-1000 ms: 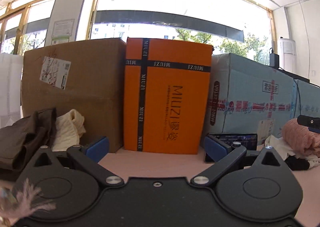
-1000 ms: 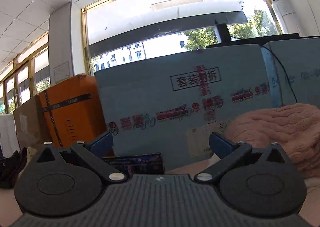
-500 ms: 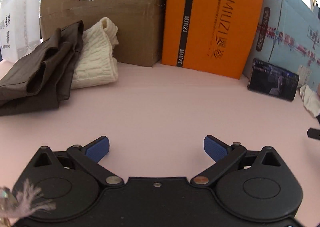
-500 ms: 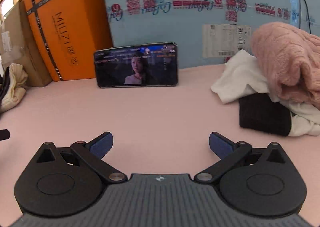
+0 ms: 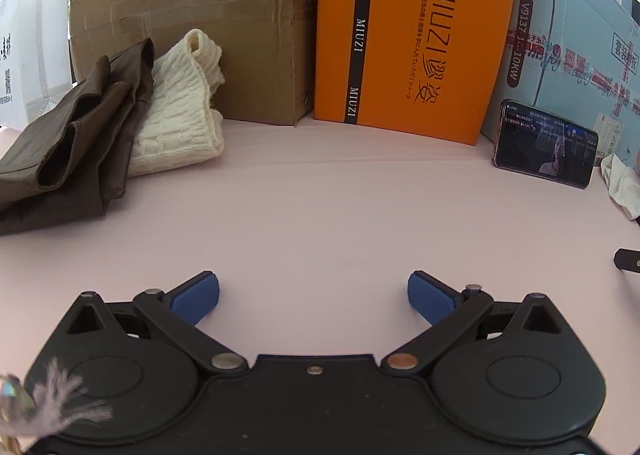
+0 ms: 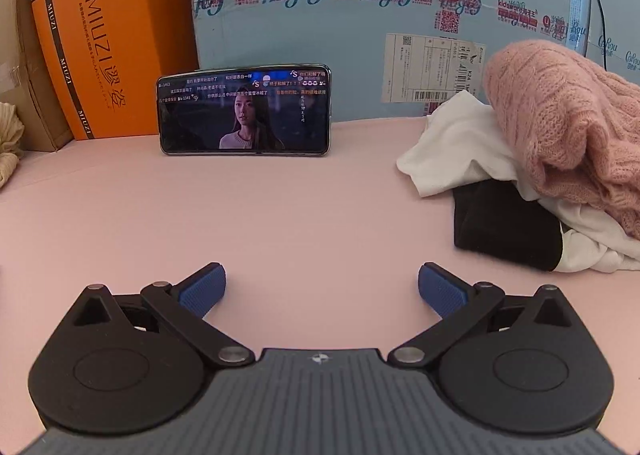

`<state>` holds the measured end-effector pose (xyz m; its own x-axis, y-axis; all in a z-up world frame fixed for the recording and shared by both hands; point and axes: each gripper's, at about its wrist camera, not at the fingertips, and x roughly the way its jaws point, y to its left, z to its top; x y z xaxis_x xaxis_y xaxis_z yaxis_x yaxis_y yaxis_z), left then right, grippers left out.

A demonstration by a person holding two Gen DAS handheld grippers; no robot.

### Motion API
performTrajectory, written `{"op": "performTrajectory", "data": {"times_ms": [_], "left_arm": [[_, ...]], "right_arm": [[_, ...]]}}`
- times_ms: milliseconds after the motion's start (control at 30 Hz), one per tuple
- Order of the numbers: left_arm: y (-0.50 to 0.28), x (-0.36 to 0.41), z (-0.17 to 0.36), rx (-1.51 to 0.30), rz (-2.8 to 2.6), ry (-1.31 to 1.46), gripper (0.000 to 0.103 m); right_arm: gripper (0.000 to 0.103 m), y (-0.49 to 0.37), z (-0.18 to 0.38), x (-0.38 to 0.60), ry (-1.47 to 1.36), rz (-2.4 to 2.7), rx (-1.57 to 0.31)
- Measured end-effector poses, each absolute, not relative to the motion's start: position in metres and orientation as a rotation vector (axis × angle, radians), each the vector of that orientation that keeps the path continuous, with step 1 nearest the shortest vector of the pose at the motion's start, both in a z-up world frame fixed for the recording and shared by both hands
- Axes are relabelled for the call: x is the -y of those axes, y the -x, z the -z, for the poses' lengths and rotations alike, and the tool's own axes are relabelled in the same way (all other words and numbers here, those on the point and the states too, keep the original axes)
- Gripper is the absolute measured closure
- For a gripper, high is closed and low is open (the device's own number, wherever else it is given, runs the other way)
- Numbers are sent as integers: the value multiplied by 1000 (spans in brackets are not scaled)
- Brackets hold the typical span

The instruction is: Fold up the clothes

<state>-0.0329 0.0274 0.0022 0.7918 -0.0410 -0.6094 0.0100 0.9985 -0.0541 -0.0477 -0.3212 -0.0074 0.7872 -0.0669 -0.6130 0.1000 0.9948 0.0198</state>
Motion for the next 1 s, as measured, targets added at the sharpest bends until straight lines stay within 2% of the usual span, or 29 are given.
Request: {"op": "performTrajectory", "data": {"times_ms": [1000], "left_arm": [[34, -27, -3, -657, 28, 44, 0]], "right_arm": [[0, 47, 8, 322, -50, 90, -658]]}}
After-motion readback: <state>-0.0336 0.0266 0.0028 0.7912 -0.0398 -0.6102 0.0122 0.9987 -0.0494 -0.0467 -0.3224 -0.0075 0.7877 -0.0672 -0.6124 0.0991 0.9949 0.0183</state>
